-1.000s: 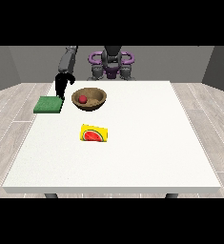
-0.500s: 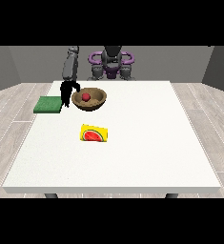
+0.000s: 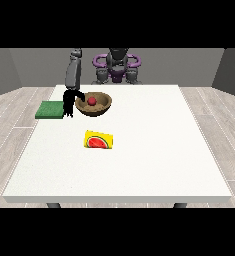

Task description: Pick the cup and pour the ball into the bowl, then pick the bowl and place it on the pad

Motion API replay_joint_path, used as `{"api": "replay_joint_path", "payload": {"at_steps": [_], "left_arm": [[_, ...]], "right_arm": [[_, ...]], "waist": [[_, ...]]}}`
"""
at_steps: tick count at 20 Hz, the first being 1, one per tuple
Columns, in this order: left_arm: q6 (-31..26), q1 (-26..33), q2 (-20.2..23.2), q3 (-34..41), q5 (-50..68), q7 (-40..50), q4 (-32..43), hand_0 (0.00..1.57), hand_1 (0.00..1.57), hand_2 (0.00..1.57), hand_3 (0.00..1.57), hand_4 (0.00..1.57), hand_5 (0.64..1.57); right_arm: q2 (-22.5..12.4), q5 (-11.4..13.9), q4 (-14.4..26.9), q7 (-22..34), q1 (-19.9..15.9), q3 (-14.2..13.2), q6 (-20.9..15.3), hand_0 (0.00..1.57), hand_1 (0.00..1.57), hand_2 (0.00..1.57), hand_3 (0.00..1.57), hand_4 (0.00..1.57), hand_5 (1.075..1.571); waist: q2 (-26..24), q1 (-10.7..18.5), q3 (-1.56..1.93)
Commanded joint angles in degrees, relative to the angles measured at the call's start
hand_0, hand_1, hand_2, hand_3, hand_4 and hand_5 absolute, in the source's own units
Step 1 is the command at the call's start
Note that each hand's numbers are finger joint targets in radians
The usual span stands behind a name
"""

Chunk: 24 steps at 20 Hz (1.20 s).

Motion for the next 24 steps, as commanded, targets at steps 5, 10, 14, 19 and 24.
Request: {"api": "replay_joint_path", "payload": {"at_steps": [5, 10, 14, 19, 24], "left_arm": [[0.57, 0.64, 1.33, 0.34, 1.17, 0.23, -0.54, 0.0, 0.0, 0.0, 0.0, 1.02, 1.537], [-2.93, -0.02, 6.93, 3.61, 4.64, 1.44, 2.41, 0.0, 0.0, 0.0, 0.0, 1.02, 1.543], [-3.6, -0.79, 6.65, 4.2, 6.2, 0.98, 0.41, 0.0, 0.0, 0.0, 0.0, 1.02, 1.536], [-4.59, -1.07, 5.83, 3.98, 7.39, -0.12, -0.09, 0.0, 0.0, 0.0, 0.0, 1.09, 1.514], [-3.99, 0.7, 5.26, 3.66, 6.39, 0.26, 2.72, 0.0, 0.0, 0.0, 0.0, 1.17, 1.531]], "right_arm": [[5.65, 1.64, 3.16, -1.2, -3.97, 2.79, -4.4, 0.0, 0.0, 0.0, 0.0, 0.45, 1.55], [5.67, 0.91, 4.05, -1.35, -4.6, 1.99, -6.4, 0.0, 0.0, 0.0, 0.0, 0.5, 1.556], [-1.31, 3.58, 7.77, 3.61, 1.73, 1.07, -10.42, 1.57, 1.57, 1.57, 0.79, 0.84, 1.487], [-4.94, 5.87, 5.98, 4.22, 1.11, 1.13, -16.8, 1.57, 1.57, 1.57, 1.53, 0.93, 1.511], [-4.67, 8.74, 1.42, 10.67, 2.24, 5.45, -21.66, 1.57, 1.57, 1.57, 1.24, 1.0, 1.546]], "waist": [[0.6, -0.44, 0.38], [1.25, -1.16, 0.38], [4.26, 0.59, 0.35], [6.31, 2.04, 0.27], [0.68, 0.83, 0.12]]}}
